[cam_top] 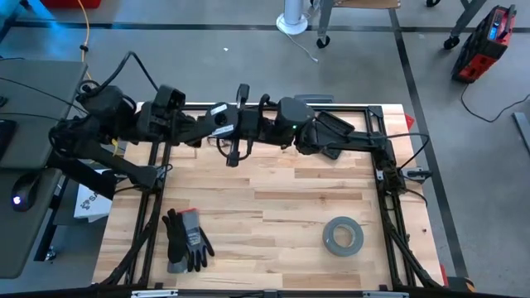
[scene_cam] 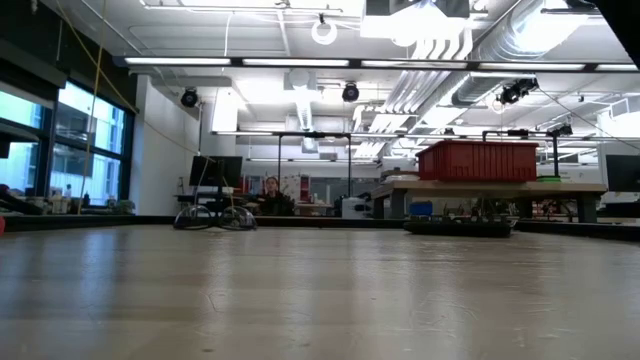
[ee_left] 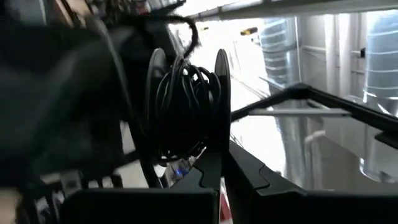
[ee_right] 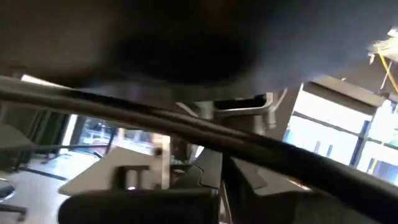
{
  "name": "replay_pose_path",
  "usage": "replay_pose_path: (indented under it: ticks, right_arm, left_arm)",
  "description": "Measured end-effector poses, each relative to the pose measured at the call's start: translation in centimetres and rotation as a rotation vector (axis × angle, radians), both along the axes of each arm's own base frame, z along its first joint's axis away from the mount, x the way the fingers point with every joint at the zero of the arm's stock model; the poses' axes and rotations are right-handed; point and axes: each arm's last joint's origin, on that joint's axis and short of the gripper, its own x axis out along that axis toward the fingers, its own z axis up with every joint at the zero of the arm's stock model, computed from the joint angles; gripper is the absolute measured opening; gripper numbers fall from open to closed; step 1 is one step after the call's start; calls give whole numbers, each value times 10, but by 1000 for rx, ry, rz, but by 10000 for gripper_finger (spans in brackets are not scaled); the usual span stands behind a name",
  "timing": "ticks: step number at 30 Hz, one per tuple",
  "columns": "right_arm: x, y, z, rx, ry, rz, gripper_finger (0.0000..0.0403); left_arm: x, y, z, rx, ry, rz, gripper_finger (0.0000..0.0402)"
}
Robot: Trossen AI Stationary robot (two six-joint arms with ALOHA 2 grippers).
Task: Coil cords
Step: Coil the black wire on the black spool
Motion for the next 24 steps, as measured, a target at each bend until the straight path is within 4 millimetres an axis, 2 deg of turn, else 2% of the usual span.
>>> replay_pose_path:
  ticks: [9, 15, 18, 24]
  right_arm:
    - [1, -16, -2, -139, 21, -73, 0]
    - [2, -28, -7, -317, 89, -144, 0]
    - [2, -33, -12, -334, 152, -149, 0]
    - [-2, -40, -20, -326, 304, -145, 0]
  left_arm:
    - [-26, -1, -10, 5, 157, -70, 1]
    - [-42, 3, -21, 89, 281, -63, 1]
    - [-48, 5, -29, 194, 360, -41, 1]
    - [-55, 9, -52, 573, 554, 12, 0]
